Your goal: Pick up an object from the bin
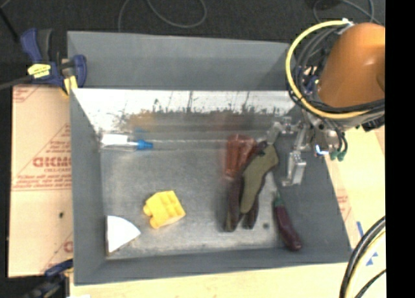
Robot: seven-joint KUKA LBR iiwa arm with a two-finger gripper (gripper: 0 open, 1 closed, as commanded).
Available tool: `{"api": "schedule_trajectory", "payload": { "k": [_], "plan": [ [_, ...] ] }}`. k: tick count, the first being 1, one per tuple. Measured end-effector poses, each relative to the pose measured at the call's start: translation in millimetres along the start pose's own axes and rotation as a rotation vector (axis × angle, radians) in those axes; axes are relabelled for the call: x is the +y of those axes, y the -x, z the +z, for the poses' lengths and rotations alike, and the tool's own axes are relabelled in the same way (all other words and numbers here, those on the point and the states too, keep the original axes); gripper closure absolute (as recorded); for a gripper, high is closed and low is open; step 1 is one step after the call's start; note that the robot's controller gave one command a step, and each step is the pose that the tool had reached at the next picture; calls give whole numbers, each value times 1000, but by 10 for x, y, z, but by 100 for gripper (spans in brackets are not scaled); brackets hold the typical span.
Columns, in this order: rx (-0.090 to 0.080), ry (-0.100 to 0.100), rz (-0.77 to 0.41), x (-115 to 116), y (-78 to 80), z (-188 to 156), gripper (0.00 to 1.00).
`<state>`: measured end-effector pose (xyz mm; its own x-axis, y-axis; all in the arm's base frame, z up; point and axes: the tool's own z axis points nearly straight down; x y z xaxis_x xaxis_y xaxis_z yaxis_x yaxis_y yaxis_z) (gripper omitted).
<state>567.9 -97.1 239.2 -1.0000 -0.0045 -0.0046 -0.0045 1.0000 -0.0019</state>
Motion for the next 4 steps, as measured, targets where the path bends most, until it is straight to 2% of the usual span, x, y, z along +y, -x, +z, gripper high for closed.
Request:
{"api": "schedule_trajectory", "payload": {
  "k": [1, 2, 3, 4],
  "plan": [
    [0, 0, 0, 0, 0, 0, 0],
    [-8, -2, 2, 62, -191, 410, 0],
    [0, -1, -127, 146, -261, 824, 0],
    [-12, -6, -388, 398, -444, 1365, 0]
  ]
}}
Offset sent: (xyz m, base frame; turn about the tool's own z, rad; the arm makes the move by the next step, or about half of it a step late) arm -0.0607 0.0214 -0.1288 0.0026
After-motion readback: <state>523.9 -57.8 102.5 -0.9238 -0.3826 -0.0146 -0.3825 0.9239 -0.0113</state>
